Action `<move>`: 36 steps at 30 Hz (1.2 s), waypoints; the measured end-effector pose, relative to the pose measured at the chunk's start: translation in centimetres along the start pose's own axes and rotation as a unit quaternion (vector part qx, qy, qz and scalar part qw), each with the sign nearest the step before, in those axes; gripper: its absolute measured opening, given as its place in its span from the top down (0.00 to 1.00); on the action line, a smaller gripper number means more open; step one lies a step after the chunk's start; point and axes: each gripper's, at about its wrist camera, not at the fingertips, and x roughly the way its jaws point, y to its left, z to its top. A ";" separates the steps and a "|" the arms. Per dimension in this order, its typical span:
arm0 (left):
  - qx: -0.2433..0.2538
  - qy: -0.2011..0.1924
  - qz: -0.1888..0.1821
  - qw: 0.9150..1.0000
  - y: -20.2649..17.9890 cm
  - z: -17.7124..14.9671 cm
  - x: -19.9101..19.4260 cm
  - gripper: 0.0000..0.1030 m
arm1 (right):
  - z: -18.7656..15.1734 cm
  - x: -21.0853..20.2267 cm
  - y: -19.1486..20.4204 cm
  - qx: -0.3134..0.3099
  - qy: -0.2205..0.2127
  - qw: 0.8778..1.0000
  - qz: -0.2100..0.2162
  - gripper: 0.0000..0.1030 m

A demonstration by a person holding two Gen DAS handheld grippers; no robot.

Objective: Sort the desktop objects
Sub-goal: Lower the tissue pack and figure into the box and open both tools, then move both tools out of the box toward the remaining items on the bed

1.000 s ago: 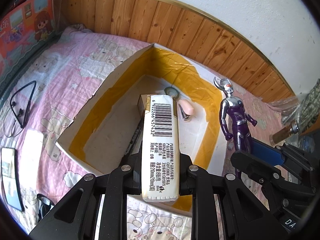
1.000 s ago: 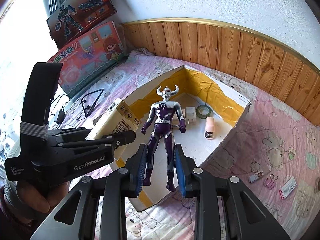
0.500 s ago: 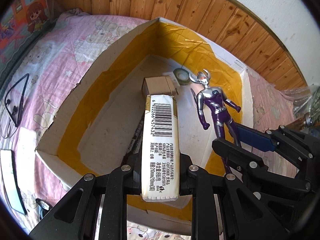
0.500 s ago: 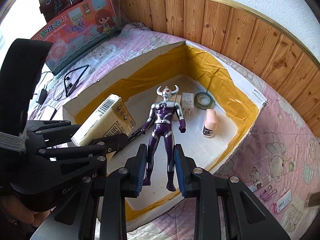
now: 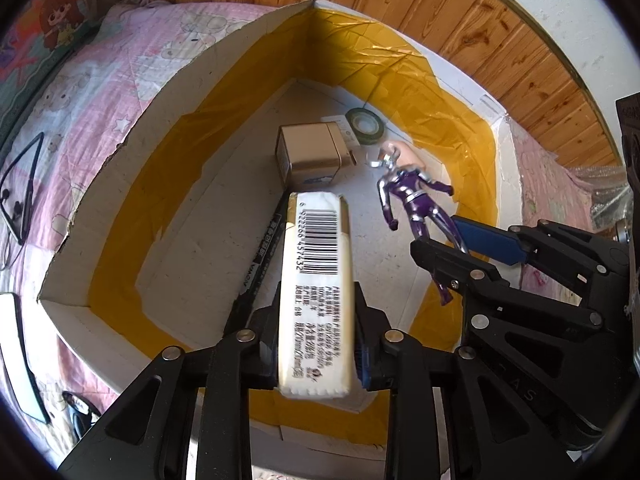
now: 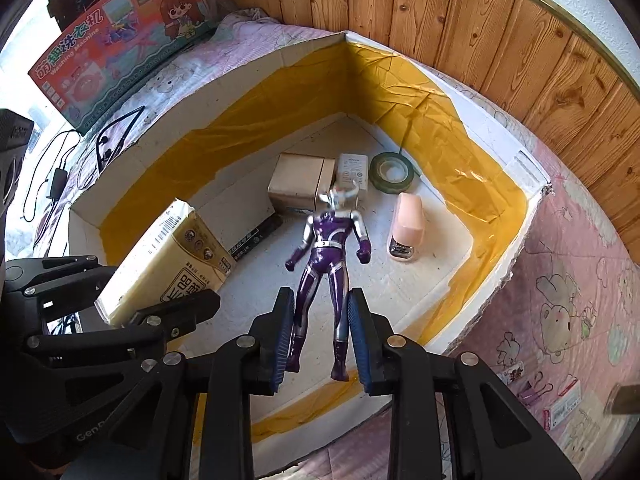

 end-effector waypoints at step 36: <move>0.026 -0.063 0.049 0.996 -4.5 -3.7 -5.1 0.61 | -6.6 -8.1 -1.1 0.027 -0.072 0.996 0.044 0.58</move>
